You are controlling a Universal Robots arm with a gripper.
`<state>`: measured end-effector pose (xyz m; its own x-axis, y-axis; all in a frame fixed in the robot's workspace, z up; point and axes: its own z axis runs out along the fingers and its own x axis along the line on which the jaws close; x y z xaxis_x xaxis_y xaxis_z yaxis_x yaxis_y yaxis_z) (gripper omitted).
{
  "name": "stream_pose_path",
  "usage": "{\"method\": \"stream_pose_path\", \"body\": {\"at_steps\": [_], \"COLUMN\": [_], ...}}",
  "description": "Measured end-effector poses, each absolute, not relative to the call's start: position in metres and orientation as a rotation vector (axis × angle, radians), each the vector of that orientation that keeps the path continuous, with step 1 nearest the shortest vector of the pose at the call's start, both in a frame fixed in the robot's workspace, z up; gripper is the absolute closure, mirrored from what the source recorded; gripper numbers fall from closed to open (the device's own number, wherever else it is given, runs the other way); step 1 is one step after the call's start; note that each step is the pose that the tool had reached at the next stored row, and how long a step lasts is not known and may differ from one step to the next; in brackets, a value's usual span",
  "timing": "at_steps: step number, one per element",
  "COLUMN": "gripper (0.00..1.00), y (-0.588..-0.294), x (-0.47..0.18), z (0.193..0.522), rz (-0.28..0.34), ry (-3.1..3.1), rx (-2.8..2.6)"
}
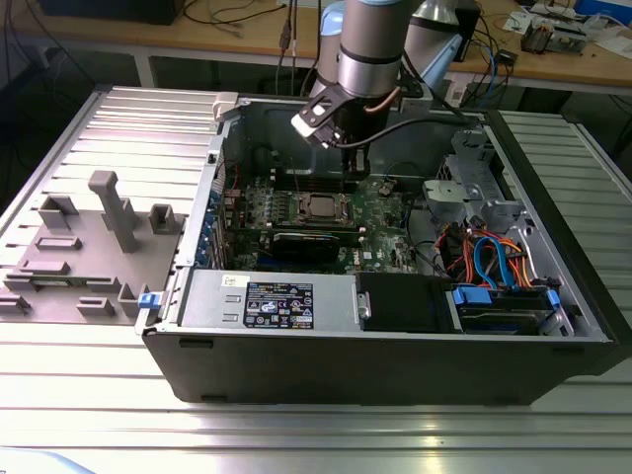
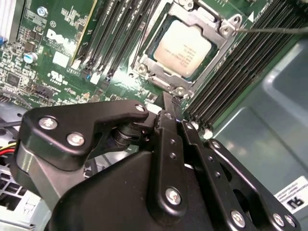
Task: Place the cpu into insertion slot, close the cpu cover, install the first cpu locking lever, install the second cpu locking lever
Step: 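Close the cpu cover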
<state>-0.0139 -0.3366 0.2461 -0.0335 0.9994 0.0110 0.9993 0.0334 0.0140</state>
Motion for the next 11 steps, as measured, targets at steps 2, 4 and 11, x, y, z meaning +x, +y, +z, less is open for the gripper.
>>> {"method": "stream_pose_path", "body": {"at_steps": [2, 4, 11], "gripper": [0.89, 0.89, 0.89], "y": [-0.337, -0.337, -0.337], "x": [-0.017, -0.021, -0.027], "z": [0.245, 0.244, 0.243], "rz": [0.027, 0.028, 0.027], "ry": [2.258, 2.258, 2.258], "rx": [2.181, 2.181, 2.181]}}
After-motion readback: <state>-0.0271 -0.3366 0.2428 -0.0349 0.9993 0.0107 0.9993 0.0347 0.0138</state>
